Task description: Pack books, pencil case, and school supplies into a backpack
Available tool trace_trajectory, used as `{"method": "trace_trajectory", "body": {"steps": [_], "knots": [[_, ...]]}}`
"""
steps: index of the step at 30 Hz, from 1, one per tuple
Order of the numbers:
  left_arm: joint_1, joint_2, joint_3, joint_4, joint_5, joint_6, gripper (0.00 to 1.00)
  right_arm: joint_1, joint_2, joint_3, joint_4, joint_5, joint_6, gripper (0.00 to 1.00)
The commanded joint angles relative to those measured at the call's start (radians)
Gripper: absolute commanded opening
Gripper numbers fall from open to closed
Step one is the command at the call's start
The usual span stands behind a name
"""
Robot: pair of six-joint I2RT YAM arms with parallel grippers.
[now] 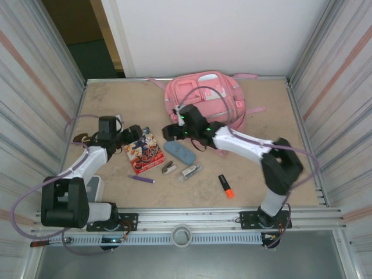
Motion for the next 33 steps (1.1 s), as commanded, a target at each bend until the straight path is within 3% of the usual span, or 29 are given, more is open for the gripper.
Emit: {"method": "trace_trajectory", "body": {"steps": [1, 5, 12, 25, 28, 33], "knots": [[0.015, -0.059, -0.058, 0.023, -0.111, -0.044, 0.85, 0.027, 0.168, 0.158, -0.126, -0.108, -0.014, 0.81], [0.049, -0.029, -0.084, -0.007, -0.103, -0.064, 0.86, 0.048, 0.333, 0.314, -0.144, -0.133, 0.001, 0.79], [0.068, 0.044, -0.151, 0.055, 0.030, -0.112, 0.80, 0.049, 0.536, 0.513, -0.171, -0.160, 0.031, 0.71], [0.068, 0.125, -0.214, 0.183, 0.139, -0.136, 0.52, 0.048, 0.670, 0.674, -0.239, -0.194, 0.047, 0.60], [0.067, 0.149, -0.215, 0.210, 0.161, -0.142, 0.46, 0.048, 0.667, 0.678, -0.222, -0.223, 0.062, 0.51], [0.068, 0.164, -0.205, 0.219, 0.169, -0.144, 0.44, 0.043, 0.648, 0.681, -0.183, -0.267, 0.085, 0.22]]}}
